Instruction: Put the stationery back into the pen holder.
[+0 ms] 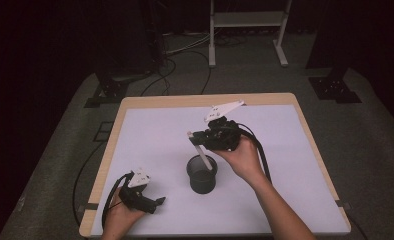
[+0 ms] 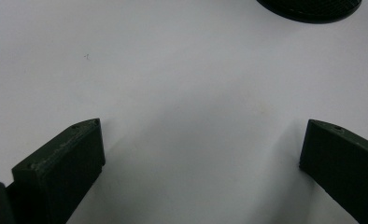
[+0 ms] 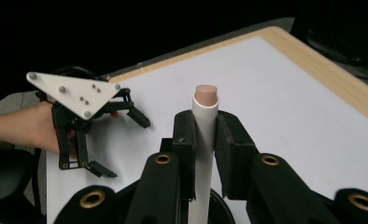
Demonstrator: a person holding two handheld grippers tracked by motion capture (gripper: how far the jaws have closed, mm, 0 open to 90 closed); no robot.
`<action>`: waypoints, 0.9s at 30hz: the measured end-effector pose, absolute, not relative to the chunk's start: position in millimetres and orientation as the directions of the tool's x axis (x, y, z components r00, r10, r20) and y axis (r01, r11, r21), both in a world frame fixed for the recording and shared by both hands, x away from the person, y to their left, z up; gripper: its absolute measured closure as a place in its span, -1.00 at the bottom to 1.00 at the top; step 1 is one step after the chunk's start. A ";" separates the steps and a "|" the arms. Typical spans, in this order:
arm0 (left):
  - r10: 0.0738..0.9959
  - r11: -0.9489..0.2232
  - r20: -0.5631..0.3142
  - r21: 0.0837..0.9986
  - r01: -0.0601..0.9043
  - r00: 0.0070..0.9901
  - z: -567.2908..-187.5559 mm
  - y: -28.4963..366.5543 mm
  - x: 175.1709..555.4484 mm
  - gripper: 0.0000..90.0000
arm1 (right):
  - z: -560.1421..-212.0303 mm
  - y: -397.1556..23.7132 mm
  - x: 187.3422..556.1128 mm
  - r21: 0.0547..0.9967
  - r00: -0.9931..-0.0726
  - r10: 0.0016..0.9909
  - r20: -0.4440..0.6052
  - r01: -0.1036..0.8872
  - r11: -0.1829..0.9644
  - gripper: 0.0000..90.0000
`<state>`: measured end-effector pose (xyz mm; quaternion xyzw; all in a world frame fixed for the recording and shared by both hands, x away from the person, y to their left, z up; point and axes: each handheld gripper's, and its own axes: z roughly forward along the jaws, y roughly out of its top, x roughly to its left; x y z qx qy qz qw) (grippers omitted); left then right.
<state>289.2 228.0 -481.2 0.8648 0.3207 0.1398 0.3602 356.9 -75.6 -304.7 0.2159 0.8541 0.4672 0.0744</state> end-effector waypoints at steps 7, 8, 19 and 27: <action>0.653 -0.538 0.014 0.712 0.452 0.757 -481.0 228.2 289.4 -1.00 | -328.2 -69.1 359.5 0.799 -0.897 0.432 0.096 0.329 0.504 0.72; 0.653 -0.538 0.014 0.711 0.452 0.757 -481.0 228.2 289.4 -1.00 | -330.7 -68.8 359.8 0.796 -0.897 0.431 0.097 0.330 0.508 0.72; 0.655 -0.535 0.014 0.715 0.450 0.756 -481.3 228.0 289.4 -1.00 | -365.1 -64.7 363.1 0.745 -0.892 0.435 0.126 0.374 0.552 0.72; 0.655 -0.535 0.014 0.715 0.450 0.756 -481.3 227.9 289.4 -1.00 | -376.1 -62.3 363.4 0.734 -0.889 0.439 0.132 0.385 0.559 0.72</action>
